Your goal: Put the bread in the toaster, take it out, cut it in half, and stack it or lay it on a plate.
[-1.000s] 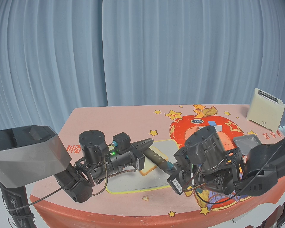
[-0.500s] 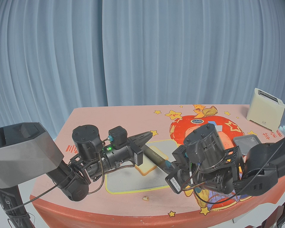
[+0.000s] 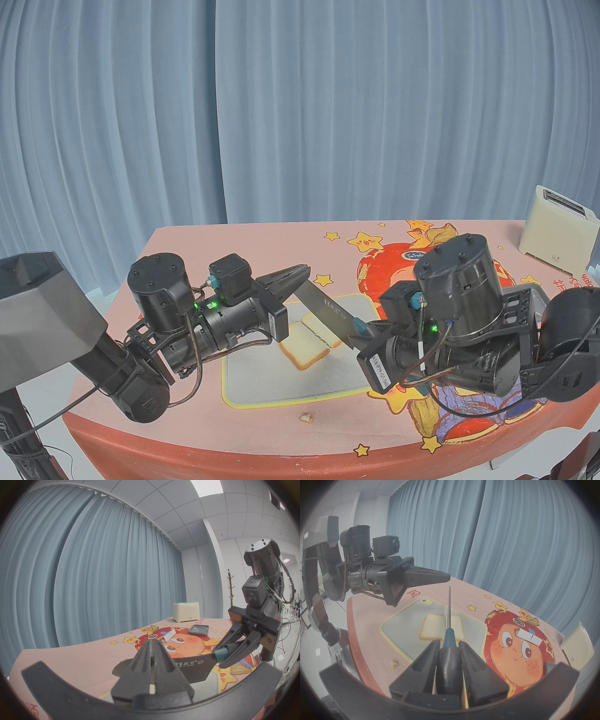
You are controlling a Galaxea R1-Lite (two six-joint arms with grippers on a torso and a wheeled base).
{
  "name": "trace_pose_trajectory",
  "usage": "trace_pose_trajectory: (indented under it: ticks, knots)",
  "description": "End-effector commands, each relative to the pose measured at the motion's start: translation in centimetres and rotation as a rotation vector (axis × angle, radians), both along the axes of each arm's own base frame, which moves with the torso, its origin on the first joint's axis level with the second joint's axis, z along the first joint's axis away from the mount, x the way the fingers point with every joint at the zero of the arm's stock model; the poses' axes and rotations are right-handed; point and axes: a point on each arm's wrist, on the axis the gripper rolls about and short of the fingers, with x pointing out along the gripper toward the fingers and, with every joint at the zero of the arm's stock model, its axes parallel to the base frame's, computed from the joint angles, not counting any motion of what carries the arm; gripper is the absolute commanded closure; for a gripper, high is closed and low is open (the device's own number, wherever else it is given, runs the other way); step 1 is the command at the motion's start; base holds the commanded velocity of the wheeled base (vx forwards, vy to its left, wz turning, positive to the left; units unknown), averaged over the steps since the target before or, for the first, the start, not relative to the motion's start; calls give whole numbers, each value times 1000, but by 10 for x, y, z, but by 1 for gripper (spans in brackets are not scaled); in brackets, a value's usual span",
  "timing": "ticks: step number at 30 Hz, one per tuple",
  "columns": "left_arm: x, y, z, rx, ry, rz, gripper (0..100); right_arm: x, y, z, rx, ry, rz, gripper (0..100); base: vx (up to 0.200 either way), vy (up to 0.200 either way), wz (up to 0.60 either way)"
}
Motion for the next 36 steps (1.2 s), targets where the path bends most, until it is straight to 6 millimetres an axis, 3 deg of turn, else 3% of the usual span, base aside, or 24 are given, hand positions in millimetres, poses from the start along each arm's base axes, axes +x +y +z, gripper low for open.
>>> trace_pose_trajectory:
  ticks: [1,4,13,18,28,36]
  knots:
    - [-2,10,14,-21,-36,24,100,-4,-7,12,33,-24,-4,100,0,0,0]
    - [-4,16,19,-21,-51,37,100,-5,-8,14,38,-27,-3,100,0,0,0]
    - [-59,52,32,-18,-33,128,100,-13,-19,24,112,-66,-16,100,0,0,0]
    - [-86,84,39,-34,-46,248,100,-24,-33,29,133,-80,-15,100,0,0,0]
    - [-126,140,34,-27,-45,438,100,-48,-71,32,187,-93,-3,100,0,0,0]
    - [-159,165,40,-60,-101,568,100,-43,-75,29,264,-161,-31,100,0,0,0]
